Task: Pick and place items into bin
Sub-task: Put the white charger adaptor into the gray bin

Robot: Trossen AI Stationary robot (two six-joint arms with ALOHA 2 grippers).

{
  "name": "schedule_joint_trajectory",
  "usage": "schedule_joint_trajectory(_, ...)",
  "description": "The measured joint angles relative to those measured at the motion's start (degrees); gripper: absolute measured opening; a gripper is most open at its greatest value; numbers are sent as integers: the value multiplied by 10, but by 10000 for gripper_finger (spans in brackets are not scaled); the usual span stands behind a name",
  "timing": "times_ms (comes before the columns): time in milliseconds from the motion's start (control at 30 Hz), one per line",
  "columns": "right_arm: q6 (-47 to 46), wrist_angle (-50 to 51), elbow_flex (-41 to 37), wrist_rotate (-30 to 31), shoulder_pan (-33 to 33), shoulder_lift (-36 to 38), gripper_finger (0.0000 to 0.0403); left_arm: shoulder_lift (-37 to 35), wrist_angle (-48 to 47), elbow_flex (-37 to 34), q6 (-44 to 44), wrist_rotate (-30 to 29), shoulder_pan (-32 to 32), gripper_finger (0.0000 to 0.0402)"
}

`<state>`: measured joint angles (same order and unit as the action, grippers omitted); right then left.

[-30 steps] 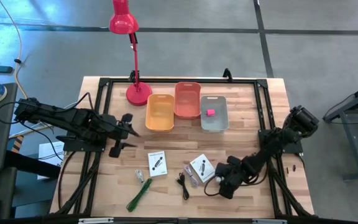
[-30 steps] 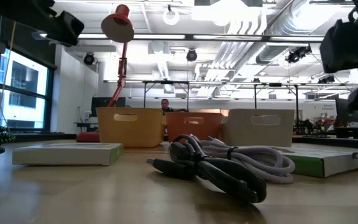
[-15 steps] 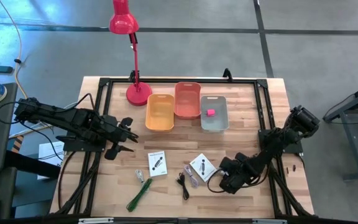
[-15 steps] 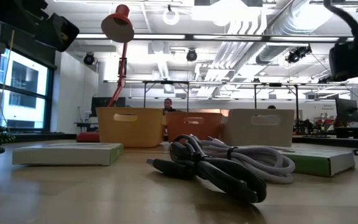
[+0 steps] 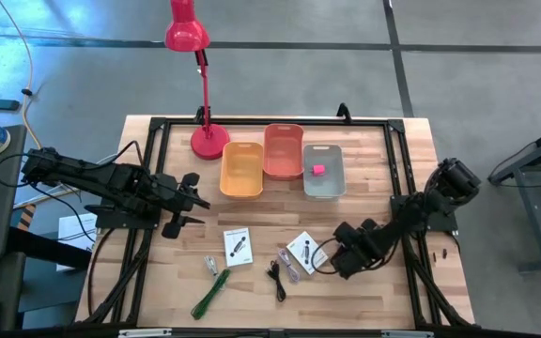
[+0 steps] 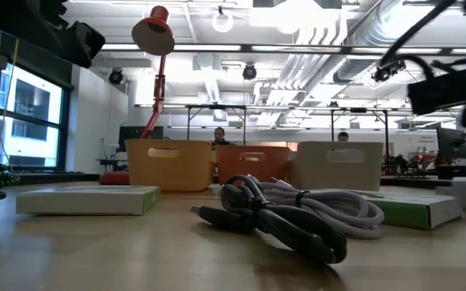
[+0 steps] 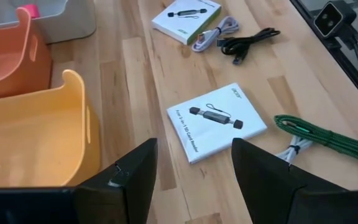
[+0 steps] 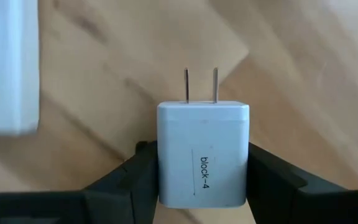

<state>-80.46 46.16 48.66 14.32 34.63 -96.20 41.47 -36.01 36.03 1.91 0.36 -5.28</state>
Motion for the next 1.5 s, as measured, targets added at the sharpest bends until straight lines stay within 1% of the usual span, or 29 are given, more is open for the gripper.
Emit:
schedule_joint_trajectory(233, 22, -17, -2, 38, -41, 9, 185, 0, 0, 0, 0, 0, 0, 193)
schedule_joint_trajectory(433, 42, -14, -2, 68, -72, 32, 182, 0, -1, 0, 6, 0, 0, 193)
schedule_joint_trajectory(600, 60, 5, -1, 84, -97, 63, 185, 0, -2, 0, 9, 0, 0, 193)
schedule_joint_trajectory(800, 79, 20, -1, 104, -121, 116, 182, 0, -2, 0, 13, -1, 0, 193)
schedule_joint_trajectory(933, 102, 22, -1, 122, -138, 155, 182, 0, -2, 0, 22, -13, 0, 193)
schedule_joint_trajectory(1233, 175, 25, -1, 126, -192, 222, 184, 0, -2, 0, 23, -31, 0, 193)
schedule_joint_trajectory(1500, 254, 24, 0, 130, -251, 250, 184, 0, -1, 0, 23, -41, 0, 193)
